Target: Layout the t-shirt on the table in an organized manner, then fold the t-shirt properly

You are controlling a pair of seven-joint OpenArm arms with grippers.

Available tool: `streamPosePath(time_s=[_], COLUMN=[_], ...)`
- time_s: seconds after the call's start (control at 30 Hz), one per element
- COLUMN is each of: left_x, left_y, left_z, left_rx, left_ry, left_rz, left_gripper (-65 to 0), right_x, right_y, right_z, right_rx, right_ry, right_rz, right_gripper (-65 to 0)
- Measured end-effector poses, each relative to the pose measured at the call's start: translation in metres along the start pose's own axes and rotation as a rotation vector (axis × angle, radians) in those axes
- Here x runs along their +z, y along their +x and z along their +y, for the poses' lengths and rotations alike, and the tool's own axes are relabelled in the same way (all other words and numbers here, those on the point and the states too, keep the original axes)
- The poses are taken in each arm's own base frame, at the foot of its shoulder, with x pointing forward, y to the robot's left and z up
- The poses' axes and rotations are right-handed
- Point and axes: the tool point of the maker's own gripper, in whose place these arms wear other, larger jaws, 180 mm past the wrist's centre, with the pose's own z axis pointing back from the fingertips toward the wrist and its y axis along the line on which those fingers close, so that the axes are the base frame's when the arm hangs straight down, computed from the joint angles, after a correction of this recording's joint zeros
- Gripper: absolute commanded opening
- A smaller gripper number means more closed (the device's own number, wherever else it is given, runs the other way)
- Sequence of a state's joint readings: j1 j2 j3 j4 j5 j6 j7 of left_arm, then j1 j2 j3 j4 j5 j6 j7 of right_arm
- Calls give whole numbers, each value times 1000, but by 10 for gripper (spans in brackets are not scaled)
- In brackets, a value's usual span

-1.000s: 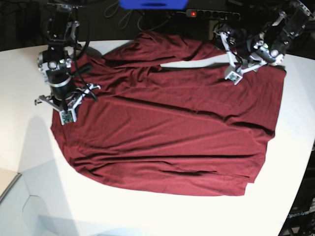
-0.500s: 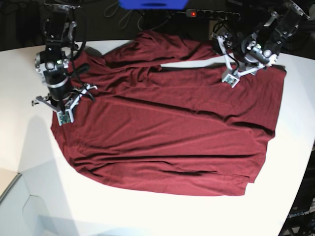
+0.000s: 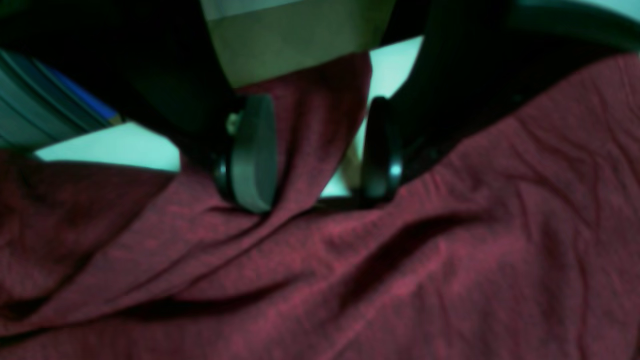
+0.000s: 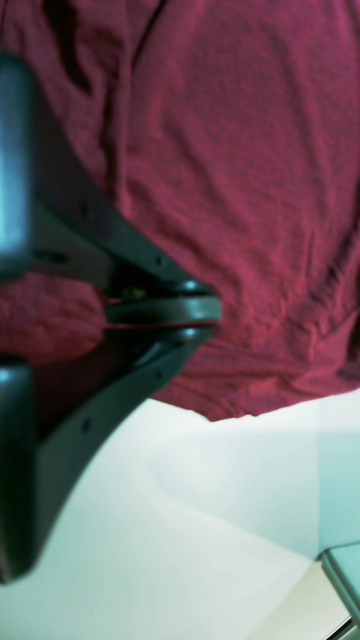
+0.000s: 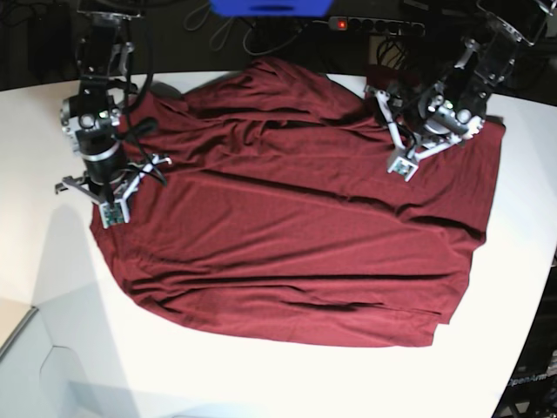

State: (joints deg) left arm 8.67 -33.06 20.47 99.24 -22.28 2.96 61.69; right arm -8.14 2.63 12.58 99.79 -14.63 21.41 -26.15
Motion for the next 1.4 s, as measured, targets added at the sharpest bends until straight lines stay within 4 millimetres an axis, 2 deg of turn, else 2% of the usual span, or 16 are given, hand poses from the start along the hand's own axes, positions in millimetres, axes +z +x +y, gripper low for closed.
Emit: streamPosePath(time_s=[0.17,0.3,0.37,0.43,0.47,0.63,0.7,0.83,1.0,1.1,1.17,1.4], left_x=[-1,-1,-1,-2,-2,0,6,21,51,56,63,82], left_y=[2,8,9,9,10,12,10,1,40,41,51,104], left_z=[0,2,2,1,2,5,4,-10,-22,4,22,35], left_rx=[1,0,1,-2,-4,-15,-27,-48,-80,-15,13,22], left_ry=[3,9,8,7,12,32,43,7,-12,42,83,87], left_rz=[-9,-18,-22,-23,-24,-31,-22,40,-107,-104,-136,-267], left_gripper=[-429,-480,-527,-627,-650,-650,-650,-650,-650,-650,-650,-650], right_x=[-1,-3,-3,-3,-3,-3,-3,-3,-7,-9,-9,-10], right_y=[0,11,9,7,7,7,7,4,-25,-38,-36,-36], right_z=[-3,-6,-5,-5,-5,-5,-4,0,12,16,16,15], right_rx=[7,5,6,7,6,6,7,3,-10,-12,-13,-8], right_ry=[-4,-12,-11,-10,-10,-10,-8,1,36,47,47,46], right_rz=[1,-25,-18,-12,-11,-12,-13,-9,65,101,91,91], right_gripper=[-650,-650,-650,-650,-650,-650,-650,-650,-650,-650,-650,-650])
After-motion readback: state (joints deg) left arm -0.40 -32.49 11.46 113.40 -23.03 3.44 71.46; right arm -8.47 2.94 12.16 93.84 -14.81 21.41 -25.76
